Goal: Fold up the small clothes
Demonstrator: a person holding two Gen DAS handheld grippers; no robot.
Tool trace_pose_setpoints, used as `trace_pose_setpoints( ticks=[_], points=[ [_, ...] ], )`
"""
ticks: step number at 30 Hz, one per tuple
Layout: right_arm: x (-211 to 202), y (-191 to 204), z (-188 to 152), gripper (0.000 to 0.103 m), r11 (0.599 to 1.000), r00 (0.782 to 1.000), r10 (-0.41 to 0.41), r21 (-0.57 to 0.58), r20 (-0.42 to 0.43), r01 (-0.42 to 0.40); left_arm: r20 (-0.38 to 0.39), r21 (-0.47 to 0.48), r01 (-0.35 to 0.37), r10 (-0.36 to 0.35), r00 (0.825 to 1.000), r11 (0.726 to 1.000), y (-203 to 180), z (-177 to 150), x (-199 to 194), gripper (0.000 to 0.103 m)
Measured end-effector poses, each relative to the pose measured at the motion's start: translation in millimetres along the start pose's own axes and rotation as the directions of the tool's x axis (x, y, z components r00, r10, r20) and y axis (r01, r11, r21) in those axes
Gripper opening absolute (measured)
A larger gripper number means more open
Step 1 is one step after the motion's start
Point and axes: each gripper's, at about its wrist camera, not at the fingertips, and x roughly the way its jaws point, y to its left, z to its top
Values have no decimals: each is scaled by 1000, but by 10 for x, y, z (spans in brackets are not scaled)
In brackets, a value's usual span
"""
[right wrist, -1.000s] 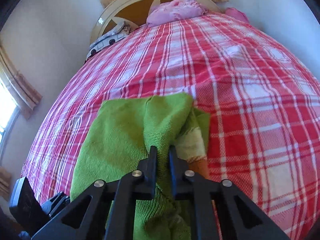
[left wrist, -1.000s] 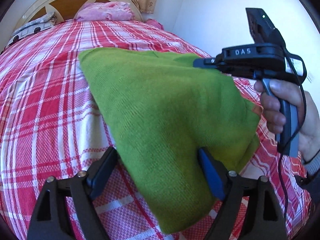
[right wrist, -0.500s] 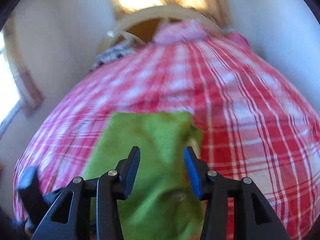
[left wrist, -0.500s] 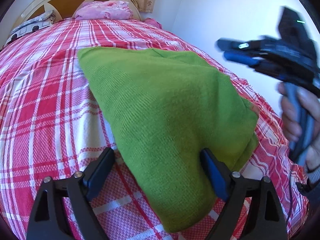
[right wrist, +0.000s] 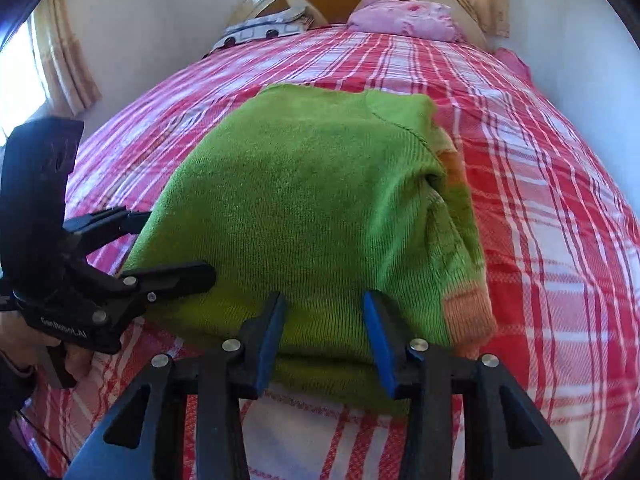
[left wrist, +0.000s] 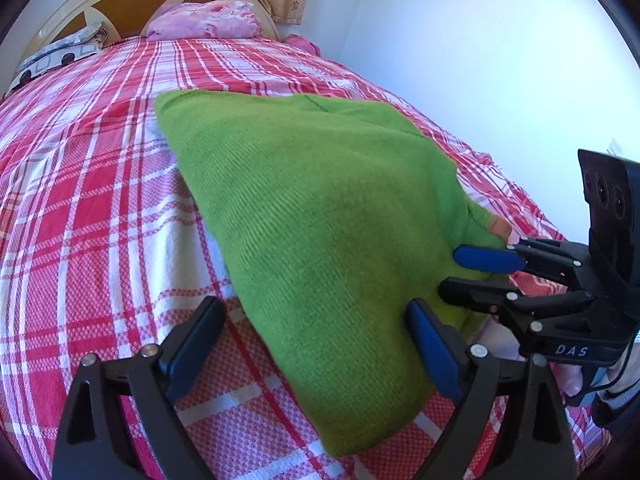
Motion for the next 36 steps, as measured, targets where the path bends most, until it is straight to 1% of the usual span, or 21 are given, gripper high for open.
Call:
trace_pose_setpoints(
  ticks=[5,7,8,9,10,12,13,16,19,20,21,23,24,27,28,30,32,33,34,35,36],
  points=[
    [-56,124,-38,43,999,999,-24,-46,-32,22,1,-1,-2,2,1000,1000,-6,-18,-22,96],
    [-116,105,14,43,998,999,0,-58,-45,-2,-1,-3,3,-3,1000,1000,2,-19,-23,98],
    [-178,64,55,43,998,999,30,-56,-37,-32,-2,-5,7,-7,1000,1000,6,-18,-23,98],
    [-228,35,87,48,998,999,48,-47,-17,-49,-2,-7,12,-12,1000,1000,10,-10,-19,99],
    [-298,-12,124,60,998,998,62,-33,20,-62,-4,-8,17,-17,1000,1000,12,-8,-16,100],
    [-480,-165,238,73,993,985,113,10,133,-115,-5,-14,32,-32,999,999,26,-2,-11,101],
    [-524,-245,296,74,989,977,133,37,168,-141,-4,-21,43,-43,999,999,39,1,-12,102],
    [-475,-578,535,74,956,957,196,175,213,-235,15,-58,86,-85,996,995,110,4,-39,102],
    [-263,-818,723,74,933,958,206,257,197,-253,71,-139,137,-128,989,981,258,3,-113,102],
    [-196,-869,783,74,927,959,207,274,192,-255,91,-169,149,-135,987,974,314,1,-137,102],
    [-89,-954,830,75,914,959,221,304,178,-268,121,-223,172,-148,982,960,414,-12,-162,102],
    [124,-1100,890,74,890,958,249,357,143,-285,142,-269,215,-182,973,939,508,-18,-160,102],
    [195,-1144,895,75,882,957,257,372,133,-289,142,-270,214,-181,973,939,512,-13,-154,102],
    [443,-1261,906,74,855,948,303,411,98,-316,103,-221,157,-137,985,963,390,40,-98,102],
    [524,-1300,907,75,839,938,333,423,97,-342,94,-209,147,-130,987,967,360,58,-83,103],
    [713,-1314,886,74,797,906,417,450,74,-403,71,-184,135,-123,990,974,319,113,-36,103],
    [791,-1295,888,74,803,909,411,444,70,-397,61,-173,138,-130,990,975,305,139,-15,102],
    [807,-1279,908,74,807,909,411,436,71,-399,59,-170,144,-136,989,975,298,148,-5,98],
    [819,-1277,918,74,806,909,411,438,73,-399,52,-172,151,-144,988,973,303,153,7,90],
    [828,-1271,924,73,802,908,411,443,77,-401,46,-175,153,-147,988,973,316,155,25,85],
    [835,-1251,930,57,800,906,416,441,80,-406,42,-180,160,-155,987,970,317,153,32,76]
  ],
)
